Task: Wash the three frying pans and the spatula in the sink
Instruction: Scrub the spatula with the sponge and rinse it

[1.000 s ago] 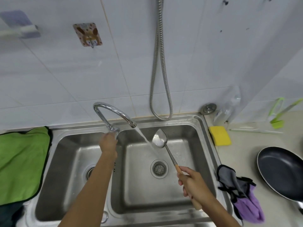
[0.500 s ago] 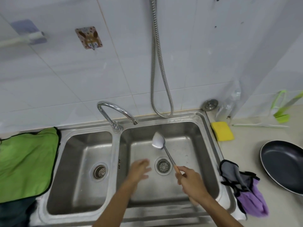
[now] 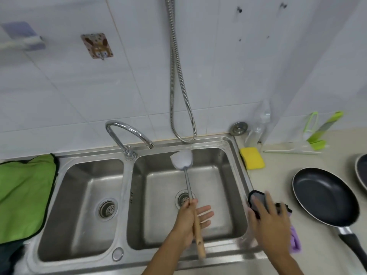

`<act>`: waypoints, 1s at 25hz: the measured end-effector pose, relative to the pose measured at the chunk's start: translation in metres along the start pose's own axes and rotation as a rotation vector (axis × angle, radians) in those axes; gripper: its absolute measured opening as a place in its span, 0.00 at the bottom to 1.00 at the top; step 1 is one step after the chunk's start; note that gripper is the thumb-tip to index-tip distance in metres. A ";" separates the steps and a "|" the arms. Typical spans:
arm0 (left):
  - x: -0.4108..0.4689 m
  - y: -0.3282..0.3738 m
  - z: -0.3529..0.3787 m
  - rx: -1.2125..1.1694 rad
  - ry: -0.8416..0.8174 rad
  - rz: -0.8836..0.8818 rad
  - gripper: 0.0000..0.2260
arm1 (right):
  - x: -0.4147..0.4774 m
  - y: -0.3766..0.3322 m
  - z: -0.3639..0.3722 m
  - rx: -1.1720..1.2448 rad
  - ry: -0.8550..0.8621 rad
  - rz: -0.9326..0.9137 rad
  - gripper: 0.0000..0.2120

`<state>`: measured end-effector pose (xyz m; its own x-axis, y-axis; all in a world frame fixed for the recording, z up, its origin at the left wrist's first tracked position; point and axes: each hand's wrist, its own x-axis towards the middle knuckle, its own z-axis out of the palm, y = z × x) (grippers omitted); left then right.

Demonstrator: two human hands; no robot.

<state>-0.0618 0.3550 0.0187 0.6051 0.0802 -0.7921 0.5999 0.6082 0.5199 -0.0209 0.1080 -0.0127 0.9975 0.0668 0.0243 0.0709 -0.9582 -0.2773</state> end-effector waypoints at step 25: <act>-0.096 0.021 0.004 0.548 -0.003 0.323 0.15 | 0.155 -0.172 0.011 0.302 0.000 -0.559 0.20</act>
<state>-0.1055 0.3567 0.1069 0.8015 0.1892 -0.5673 0.5669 0.0612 0.8215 0.1218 0.2862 0.0282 0.8097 0.5337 0.2441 0.5789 -0.6578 -0.4818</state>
